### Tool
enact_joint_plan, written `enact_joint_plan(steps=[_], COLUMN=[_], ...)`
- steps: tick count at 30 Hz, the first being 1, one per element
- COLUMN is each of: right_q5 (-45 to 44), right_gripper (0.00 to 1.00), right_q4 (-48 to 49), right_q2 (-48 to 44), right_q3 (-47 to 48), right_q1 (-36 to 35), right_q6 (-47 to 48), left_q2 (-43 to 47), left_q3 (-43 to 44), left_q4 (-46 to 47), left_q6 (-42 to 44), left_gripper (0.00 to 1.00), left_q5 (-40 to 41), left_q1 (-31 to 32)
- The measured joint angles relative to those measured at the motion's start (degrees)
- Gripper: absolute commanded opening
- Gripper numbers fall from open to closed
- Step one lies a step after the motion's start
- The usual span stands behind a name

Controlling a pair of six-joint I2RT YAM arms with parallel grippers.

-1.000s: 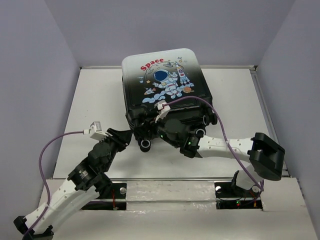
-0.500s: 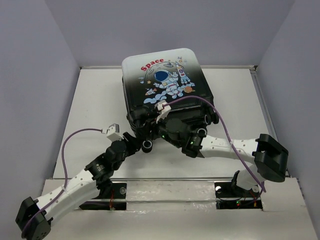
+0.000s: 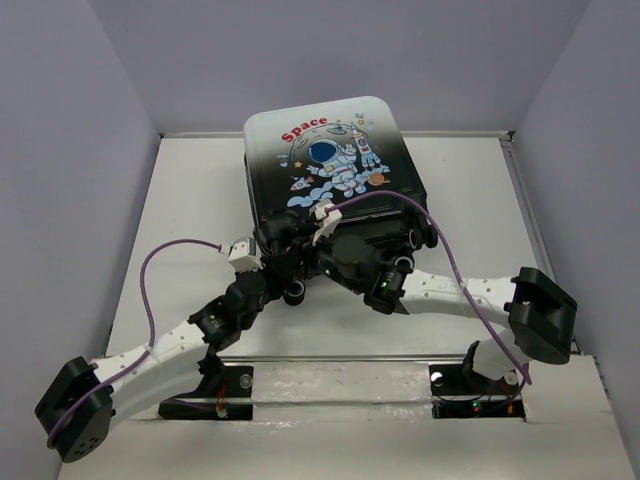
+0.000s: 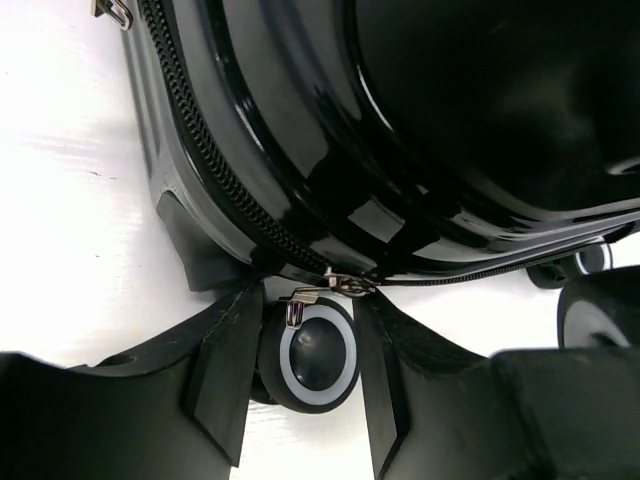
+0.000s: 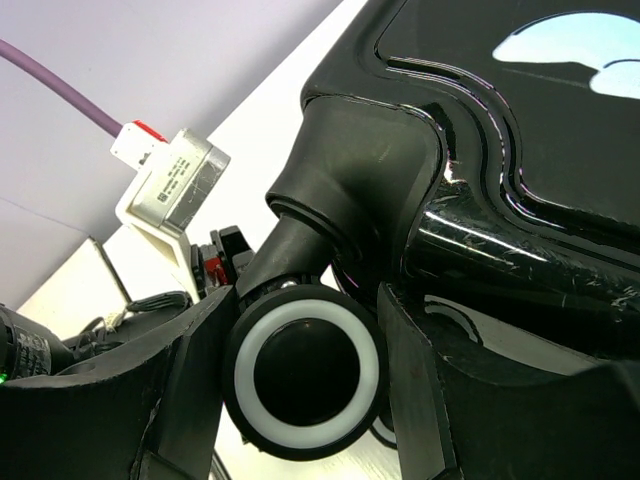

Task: Pack the luggage

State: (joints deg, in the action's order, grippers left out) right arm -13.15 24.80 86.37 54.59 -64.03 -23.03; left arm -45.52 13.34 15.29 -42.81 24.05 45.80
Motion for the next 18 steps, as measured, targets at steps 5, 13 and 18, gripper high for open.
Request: enact_joint_plan(steps=[5, 13, 18], right_q5=[0.76, 1.42, 1.33], right_gripper=[0.07, 0.07, 0.07], right_q4=[0.11, 3.78, 5.75], right_q2=[0.00, -0.26, -2.14], right_q3=[-0.07, -2.51, -5.70], right_q1=[0.22, 0.37, 0.63], right_q6=[-0.52, -1.62, -2.32], left_q2=[-3.21, -6.38, -4.87], left_q3=[1.18, 3.13, 4.20], left_q4=[0.85, -0.04, -3.82], left_q6=[0.66, 1.38, 1.42], left_gripper=[0.39, 0.06, 0.06], left_q5=[0.59, 2.32, 2.95], left_q1=[0.52, 1.90, 2.73])
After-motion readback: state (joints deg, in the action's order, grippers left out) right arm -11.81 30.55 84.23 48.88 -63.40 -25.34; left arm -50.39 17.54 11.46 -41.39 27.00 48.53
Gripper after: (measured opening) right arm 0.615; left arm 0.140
